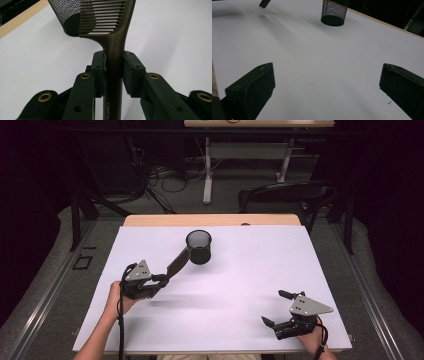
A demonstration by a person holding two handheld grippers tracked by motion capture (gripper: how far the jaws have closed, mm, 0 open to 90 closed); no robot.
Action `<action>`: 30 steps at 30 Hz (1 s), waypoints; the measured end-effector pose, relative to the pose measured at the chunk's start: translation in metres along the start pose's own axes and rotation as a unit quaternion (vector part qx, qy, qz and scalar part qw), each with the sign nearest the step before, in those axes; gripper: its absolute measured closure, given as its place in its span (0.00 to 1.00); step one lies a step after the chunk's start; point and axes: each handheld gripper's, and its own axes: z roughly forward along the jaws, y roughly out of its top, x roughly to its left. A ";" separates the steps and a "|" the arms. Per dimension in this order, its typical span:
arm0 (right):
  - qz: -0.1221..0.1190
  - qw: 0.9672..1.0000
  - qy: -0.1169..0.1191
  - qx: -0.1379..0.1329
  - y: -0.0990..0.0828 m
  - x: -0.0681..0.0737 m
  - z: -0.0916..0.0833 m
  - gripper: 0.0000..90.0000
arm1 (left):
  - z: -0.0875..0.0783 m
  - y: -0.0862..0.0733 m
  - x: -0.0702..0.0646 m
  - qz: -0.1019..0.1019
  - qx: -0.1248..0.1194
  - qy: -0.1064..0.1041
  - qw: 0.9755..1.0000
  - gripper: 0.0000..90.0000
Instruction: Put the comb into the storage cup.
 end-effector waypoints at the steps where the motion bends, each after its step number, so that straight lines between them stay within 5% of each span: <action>1: 0.002 1.000 0.001 0.003 0.000 0.000 0.001 0.00 | 0.000 0.000 -0.001 0.000 -0.001 0.001 1.000 0.81; 30: 0.007 1.000 -0.003 0.015 0.000 -0.001 0.005 0.00 | 0.006 0.001 -0.006 -0.032 -0.040 0.009 0.999 0.81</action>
